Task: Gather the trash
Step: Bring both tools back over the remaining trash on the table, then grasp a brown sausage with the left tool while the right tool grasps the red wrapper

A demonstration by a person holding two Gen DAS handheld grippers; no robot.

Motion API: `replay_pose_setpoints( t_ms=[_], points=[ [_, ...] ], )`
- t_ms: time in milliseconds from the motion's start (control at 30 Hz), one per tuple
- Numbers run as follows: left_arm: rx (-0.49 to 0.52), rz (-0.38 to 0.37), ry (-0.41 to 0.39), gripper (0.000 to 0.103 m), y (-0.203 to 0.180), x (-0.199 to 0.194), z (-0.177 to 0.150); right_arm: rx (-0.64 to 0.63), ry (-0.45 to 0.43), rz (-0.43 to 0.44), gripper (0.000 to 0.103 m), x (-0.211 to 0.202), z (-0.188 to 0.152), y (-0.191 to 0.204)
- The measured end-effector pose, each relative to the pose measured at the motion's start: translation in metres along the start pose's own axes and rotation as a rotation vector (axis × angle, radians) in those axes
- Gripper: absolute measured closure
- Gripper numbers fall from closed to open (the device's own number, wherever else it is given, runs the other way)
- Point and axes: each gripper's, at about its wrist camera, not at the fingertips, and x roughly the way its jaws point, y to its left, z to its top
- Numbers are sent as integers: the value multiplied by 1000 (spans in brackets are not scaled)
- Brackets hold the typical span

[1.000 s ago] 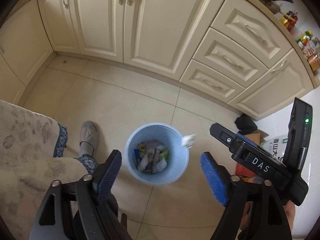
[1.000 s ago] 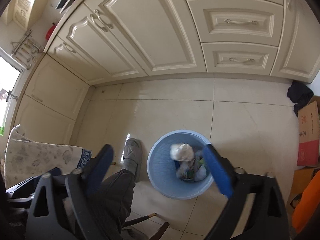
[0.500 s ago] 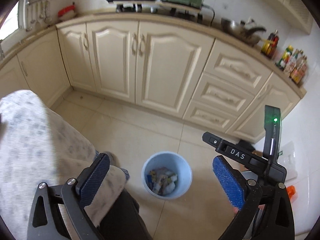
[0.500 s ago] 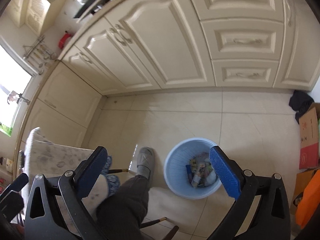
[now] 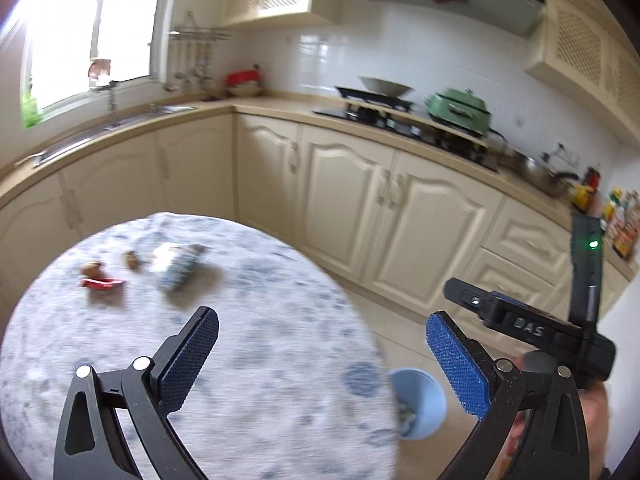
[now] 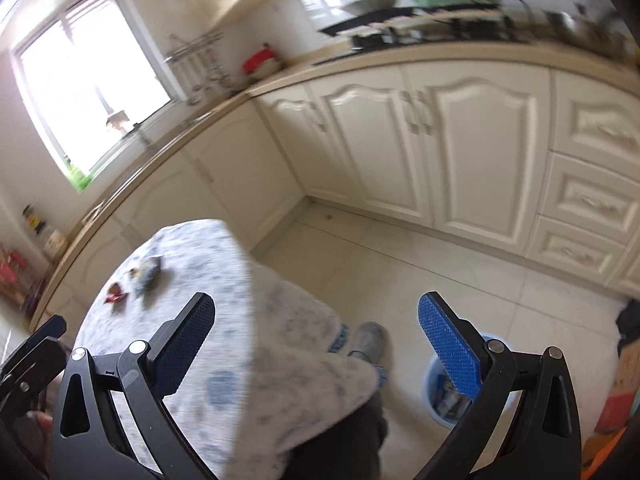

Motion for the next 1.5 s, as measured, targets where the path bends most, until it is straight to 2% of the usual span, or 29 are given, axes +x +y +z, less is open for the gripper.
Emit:
replay_pose_setpoints(
  t_ms=[100, 400, 567, 633, 867, 1033, 1067, 1133, 1200, 1333, 1500],
  points=[
    [-55, 72, -21, 1, 48, -36, -15, -86, 18, 59, 0, 11, 1, 54],
    [-230, 291, -17, 1, 159, -88, -48, -354, 120, 183, 0, 79, -20, 209],
    [-298, 344, 15, 1, 210, -90, -52, -489, 173, 229, 1, 126, -32, 286],
    [-296, 353, 26, 1, 224, -88, -49, -534, 205, 236, 5, 147, -37, 312],
    [-251, 367, 70, 1, 279, -51, -22, -631, 286, 210, 25, 212, -47, 351],
    [-244, 379, 97, 1, 310, -28, -14, -740, 362, 207, 45, 250, -59, 369],
    [-245, 380, 101, 1, 315, -25, -13, -754, 367, 206, 54, 254, -61, 370],
    [-244, 385, 110, 1, 325, -17, -11, -776, 351, 227, 64, 255, -63, 372],
    [-238, 386, 120, 1, 330, -11, -9, -796, 352, 247, 87, 253, -63, 373],
    [-212, 383, 132, 1, 335, 4, -1, -769, 369, 282, 94, 246, -60, 365],
    [-182, 353, 153, 1, 333, 33, 12, -659, 376, 326, 95, 236, -48, 342]
  ],
)
